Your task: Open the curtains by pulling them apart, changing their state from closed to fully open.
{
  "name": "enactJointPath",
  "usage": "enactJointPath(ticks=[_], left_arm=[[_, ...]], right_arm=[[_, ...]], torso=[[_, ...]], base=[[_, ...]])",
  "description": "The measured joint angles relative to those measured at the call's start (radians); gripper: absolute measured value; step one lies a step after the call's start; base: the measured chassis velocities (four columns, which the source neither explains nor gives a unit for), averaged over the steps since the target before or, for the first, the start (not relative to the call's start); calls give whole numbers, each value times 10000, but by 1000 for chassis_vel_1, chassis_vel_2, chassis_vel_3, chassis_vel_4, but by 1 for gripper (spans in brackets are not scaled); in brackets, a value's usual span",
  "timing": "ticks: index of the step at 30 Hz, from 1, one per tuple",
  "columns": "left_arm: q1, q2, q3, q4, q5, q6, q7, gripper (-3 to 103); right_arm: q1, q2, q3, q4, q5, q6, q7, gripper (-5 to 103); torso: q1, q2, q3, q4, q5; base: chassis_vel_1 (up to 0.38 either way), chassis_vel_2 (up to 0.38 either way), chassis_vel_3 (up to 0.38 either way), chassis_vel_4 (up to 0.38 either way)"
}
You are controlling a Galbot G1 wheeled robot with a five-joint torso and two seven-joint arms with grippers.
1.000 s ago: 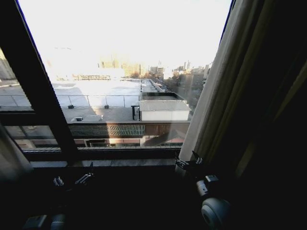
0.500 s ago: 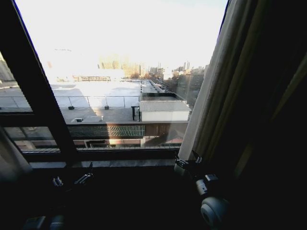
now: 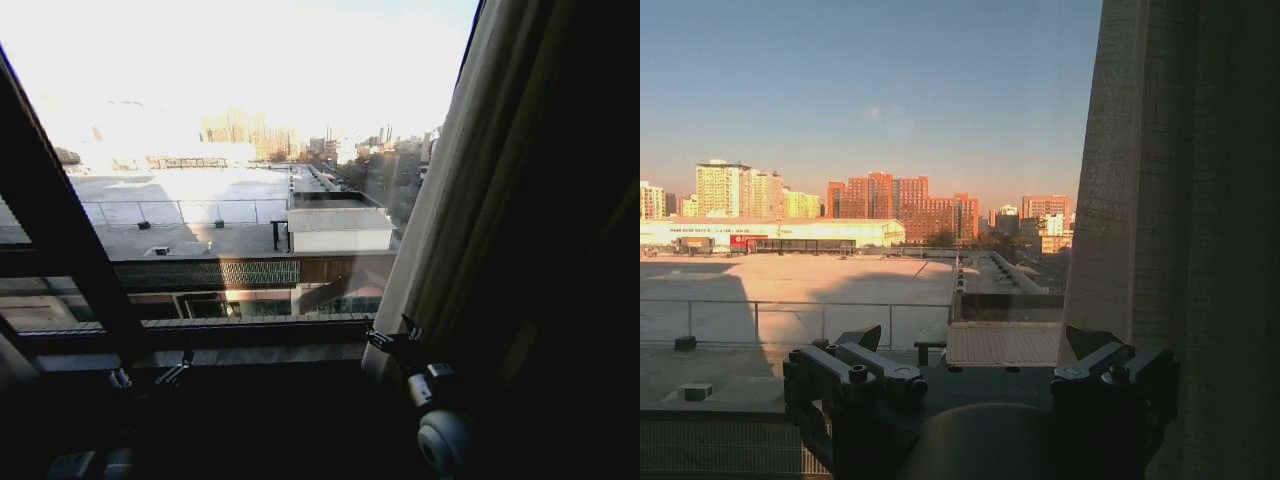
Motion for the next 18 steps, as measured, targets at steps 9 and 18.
enactJointPath(ticks=[9,18], left_arm=[[23,5,-43,0,-21,-44,0,100],[101,-23,-58,0,-30,-151,1,100]], right_arm=[[393,14,275,-515,32,-354,443,100],[680,-89,468,-970,111,-392,669,100]], torso=[[-7,3,-2,1,4],[-5,3,-1,1,2]], base=[[0,0,0,0],[0,0,0,0]])
